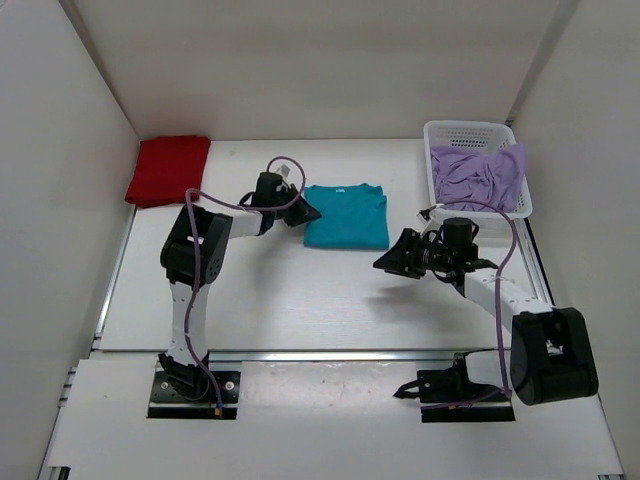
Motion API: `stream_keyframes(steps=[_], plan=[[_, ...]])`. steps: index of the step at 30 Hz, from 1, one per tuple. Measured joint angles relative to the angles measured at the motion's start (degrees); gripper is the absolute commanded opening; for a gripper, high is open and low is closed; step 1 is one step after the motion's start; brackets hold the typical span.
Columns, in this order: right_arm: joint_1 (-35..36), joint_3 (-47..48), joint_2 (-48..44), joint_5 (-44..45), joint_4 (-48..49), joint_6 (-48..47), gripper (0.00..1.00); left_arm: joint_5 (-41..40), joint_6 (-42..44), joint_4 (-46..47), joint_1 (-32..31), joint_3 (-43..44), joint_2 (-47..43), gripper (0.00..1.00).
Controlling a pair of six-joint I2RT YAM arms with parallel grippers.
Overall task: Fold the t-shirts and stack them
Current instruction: Fold the long partially folded tshirt into a neat square, then put the neatly folded tshirt into the corner of the board with the left arm
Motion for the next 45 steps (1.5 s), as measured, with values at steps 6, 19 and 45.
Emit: stream_keyframes(steps=[6, 19, 45], plan=[[-1.36, -1.25, -1.64, -0.90, 0.07, 0.17, 0.54, 0.48, -0.13, -6.32, 3.91, 12.46, 0.02, 0.00], [0.37, -0.15, 2.45, -3.37, -1.66, -2.51, 0.54, 4.31, -0.92, -8.13, 34.69, 33.53, -1.81, 0.17], [7.76, 3.41, 2.93, 3.32, -5.07, -3.87, 0.00, -8.85, -10.16, 2.47, 42.47, -21.53, -31.71, 0.99]])
